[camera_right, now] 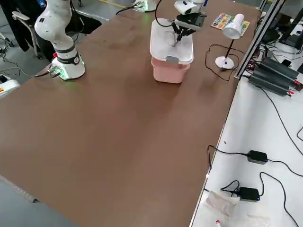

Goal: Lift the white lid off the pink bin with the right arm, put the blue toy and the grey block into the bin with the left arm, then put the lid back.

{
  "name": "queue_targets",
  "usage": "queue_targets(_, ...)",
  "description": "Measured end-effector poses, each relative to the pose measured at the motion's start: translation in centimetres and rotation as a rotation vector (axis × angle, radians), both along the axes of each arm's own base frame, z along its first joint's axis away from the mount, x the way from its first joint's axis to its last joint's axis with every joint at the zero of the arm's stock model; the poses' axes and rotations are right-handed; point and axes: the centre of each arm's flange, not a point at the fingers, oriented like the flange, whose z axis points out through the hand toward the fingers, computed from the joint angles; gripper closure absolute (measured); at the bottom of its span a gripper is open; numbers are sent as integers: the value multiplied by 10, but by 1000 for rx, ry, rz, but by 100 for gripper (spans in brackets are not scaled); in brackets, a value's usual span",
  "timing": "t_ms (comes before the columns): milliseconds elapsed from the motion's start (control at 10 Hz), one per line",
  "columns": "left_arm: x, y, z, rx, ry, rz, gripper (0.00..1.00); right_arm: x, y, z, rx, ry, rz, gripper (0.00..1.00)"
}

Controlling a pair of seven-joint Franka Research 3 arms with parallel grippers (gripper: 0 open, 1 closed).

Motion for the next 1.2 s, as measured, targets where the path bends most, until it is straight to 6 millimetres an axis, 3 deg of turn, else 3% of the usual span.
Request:
queue_targets(200,-18,-66,1,-33,21,50,49,9,-40,11,19,2,49,94)
queue_targets(600,-47,-217,-34,-175,-23,146,49,24,-128,18,62,-10,132,94)
queue_targets(700,-54,-242,-45,-206,-34,144,49,25,-142,18,69,-12,146,94)
queue_targets(1000,-88,-298,-124,-132,-71,93,49,27,-164,18,82,-19,183,94)
queue_targets(1100,-98,-309,-142,-111,-79,81,49,27,-169,18,84,-21,195,94)
queue_targets(1200,-100,-313,-148,-104,-83,77,48,27,-172,18,86,-22,199,94)
